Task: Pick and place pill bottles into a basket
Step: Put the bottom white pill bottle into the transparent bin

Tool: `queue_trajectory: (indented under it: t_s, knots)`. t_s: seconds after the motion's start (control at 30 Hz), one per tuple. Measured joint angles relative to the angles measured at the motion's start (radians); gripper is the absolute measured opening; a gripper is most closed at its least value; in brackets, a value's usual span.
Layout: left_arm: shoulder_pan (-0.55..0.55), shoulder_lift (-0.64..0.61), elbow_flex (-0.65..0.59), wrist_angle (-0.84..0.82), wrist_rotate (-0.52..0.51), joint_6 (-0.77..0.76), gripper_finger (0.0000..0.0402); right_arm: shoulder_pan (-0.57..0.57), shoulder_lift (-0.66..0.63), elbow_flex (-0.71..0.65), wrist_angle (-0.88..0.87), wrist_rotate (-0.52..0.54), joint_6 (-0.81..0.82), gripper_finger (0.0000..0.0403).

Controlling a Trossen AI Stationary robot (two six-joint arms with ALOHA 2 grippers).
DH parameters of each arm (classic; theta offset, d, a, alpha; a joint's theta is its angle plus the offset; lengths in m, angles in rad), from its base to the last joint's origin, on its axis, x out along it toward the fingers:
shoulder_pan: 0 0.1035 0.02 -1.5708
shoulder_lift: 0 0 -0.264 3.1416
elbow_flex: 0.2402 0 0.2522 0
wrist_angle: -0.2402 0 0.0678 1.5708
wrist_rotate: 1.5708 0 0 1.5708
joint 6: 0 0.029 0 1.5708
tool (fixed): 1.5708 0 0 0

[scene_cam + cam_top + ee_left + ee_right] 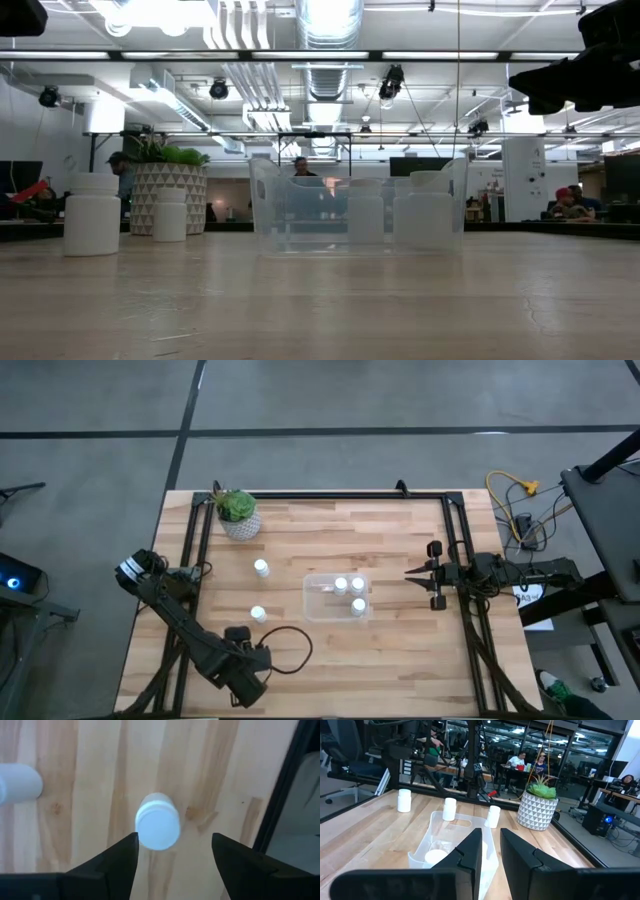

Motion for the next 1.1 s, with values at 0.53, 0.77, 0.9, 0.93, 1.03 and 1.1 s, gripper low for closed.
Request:
queue_trajectory:
  t_s: [0.53, 0.77, 0.9, 0.93, 1.03, 1.1]
  knots:
    - [0.0, 0.0, -0.021, 0.018, -0.063, 0.032, 0.0234, 0.0, 0.0, 0.0, 0.0, 0.0, 0.0, 0.0059]
    - [0.0, 0.0, -0.065, 0.04, -0.063, 0.03, 0.0234, 0.0, 0.0, 0.0, 0.0, 0.0, 0.0, 0.0059]
    - [0.0, 0.0, -0.076, 0.072, -0.063, 0.03, 0.0234, 0.0, 0.0, 0.0, 0.0, 0.0, 0.0, 0.0059]
    - [0.0, 0.0, -0.078, 0.08, -0.063, 0.032, 0.0234, 0.0, 0.0, 0.0, 0.0, 0.0, 0.0, 0.0059]
    - [0.0, 0.0, -0.08, 0.088, -0.063, 0.032, 0.0234, 0.0, 0.0, 0.0, 0.0, 0.0, 0.0, 0.0059]
    - [0.0, 0.0, -0.084, 0.096, -0.063, 0.032, 0.0234, 0.0, 0.0, 0.0, 0.0, 0.0, 0.0, 0.0059]
